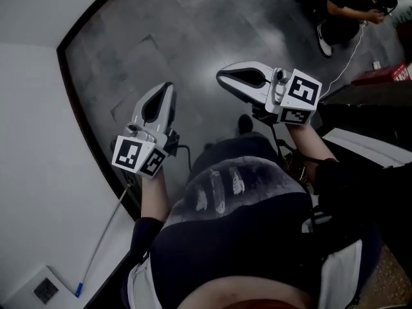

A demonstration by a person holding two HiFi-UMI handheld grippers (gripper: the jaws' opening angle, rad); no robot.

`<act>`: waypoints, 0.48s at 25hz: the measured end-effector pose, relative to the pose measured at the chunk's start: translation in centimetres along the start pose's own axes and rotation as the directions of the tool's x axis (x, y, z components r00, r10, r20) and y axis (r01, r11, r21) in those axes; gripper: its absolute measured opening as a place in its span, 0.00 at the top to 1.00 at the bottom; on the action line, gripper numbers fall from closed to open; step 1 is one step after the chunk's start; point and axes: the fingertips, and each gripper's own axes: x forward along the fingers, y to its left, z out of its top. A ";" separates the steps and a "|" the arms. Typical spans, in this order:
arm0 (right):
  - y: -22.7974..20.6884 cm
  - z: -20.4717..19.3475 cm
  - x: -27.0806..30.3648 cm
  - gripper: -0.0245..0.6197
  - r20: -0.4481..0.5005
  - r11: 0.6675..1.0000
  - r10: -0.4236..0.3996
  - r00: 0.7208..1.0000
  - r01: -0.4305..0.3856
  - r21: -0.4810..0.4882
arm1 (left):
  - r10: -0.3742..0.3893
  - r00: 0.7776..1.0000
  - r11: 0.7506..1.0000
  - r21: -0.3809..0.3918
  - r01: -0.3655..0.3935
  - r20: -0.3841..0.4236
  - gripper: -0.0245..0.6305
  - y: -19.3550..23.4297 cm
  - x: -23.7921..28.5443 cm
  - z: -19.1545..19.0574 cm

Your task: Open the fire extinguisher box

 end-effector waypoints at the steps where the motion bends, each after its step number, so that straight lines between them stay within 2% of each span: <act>1: 0.2 0.3 0.2 0.96 0.003 1.000 -0.002 1.000 0.002 0.006 | -0.010 1.000 1.000 0.007 0.010 0.007 0.96 -0.2 -0.2 0.3; 6: 1.3 0.8 0.7 0.96 0.006 1.000 0.010 1.000 -0.010 -0.013 | -0.034 0.999 0.997 0.072 0.035 -0.004 0.96 -0.5 -1.3 0.5; 9: 0.0 1.4 -0.3 0.96 0.014 1.000 -0.017 1.000 0.017 -0.010 | -0.016 1.000 0.999 0.038 0.017 -0.017 0.96 -0.1 -0.7 0.7; 12: -3.5 2.6 -2.6 0.96 0.021 0.999 -0.047 0.999 0.047 0.001 | 0.001 0.999 1.000 -0.003 -0.001 -0.035 0.96 0.3 3.3 0.9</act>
